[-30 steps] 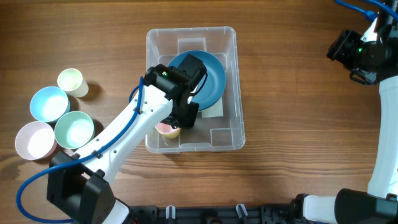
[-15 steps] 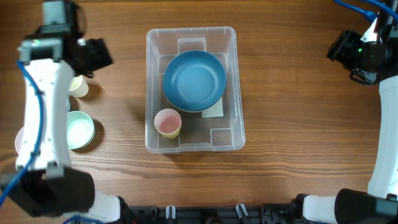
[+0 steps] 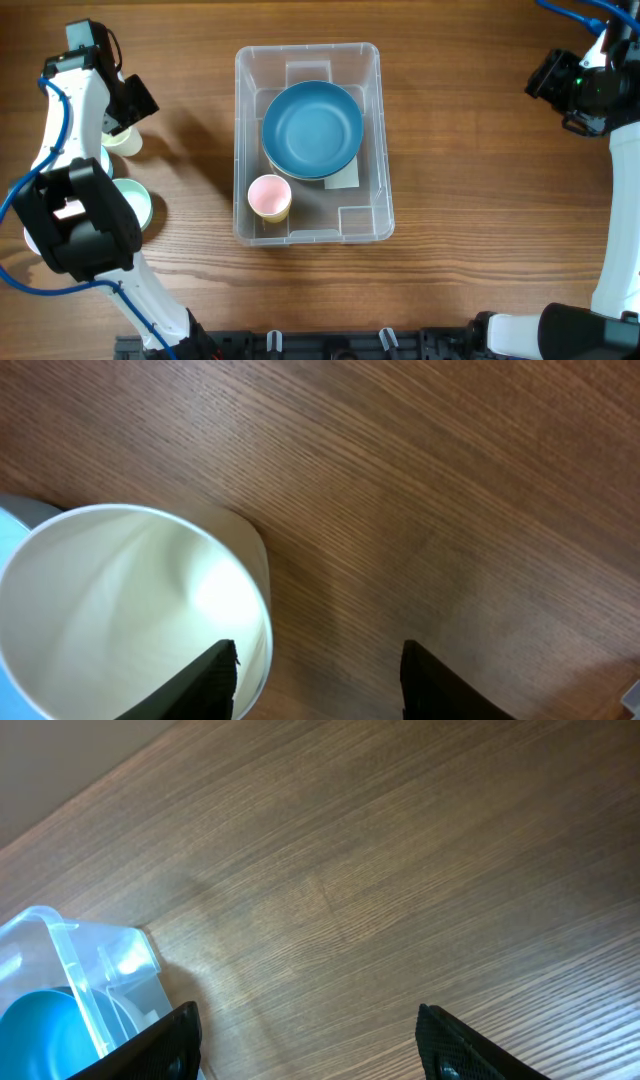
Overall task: Pack container
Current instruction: 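Grasp the cream cup with the left gripper, then stack the cream cup onto the cups in the container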
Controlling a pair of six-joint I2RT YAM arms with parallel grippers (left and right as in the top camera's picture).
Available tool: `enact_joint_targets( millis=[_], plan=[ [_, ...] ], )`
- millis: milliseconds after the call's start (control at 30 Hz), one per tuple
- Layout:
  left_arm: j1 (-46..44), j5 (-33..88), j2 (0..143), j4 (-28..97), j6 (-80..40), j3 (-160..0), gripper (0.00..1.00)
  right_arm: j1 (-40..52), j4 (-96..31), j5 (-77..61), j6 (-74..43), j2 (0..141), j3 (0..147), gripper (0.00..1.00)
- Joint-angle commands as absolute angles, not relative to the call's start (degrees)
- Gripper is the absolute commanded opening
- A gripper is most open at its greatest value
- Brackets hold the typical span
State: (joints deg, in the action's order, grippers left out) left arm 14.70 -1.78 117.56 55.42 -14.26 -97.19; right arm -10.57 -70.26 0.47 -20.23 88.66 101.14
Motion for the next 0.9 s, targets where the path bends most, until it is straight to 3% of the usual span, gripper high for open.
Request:
enact_joint_targets(
  millis=[0,300,533,700,867],
  plan=[
    [14.8,-1.1,118.5,55.2,-14.3,-97.4,0.49,-10.6,-70.3,1.0,-19.5,89.2,100.7,0.7],
    [14.8,-3.5,121.8,55.4,-14.3,-97.4,0.52,-10.6,-70.3,1.0,-19.5,89.2,100.7,0.7],
    [14.8,-3.9,121.8,55.5,-13.9,-97.4,0.06,-10.6,-70.3,1.0,-19.5,89.2,100.7,0.7],
    [13.4,-3.9,119.0,56.1,-13.8,-98.2,0.04,-10.6,-70.3,1.1,-19.5,89.2,100.7,0.7],
    [3.3,-3.9,103.8,70.4,-13.7,-106.2,0.04,-10.6,-70.3,1.0,-19.5,89.2,100.7,0.7]
  ],
)
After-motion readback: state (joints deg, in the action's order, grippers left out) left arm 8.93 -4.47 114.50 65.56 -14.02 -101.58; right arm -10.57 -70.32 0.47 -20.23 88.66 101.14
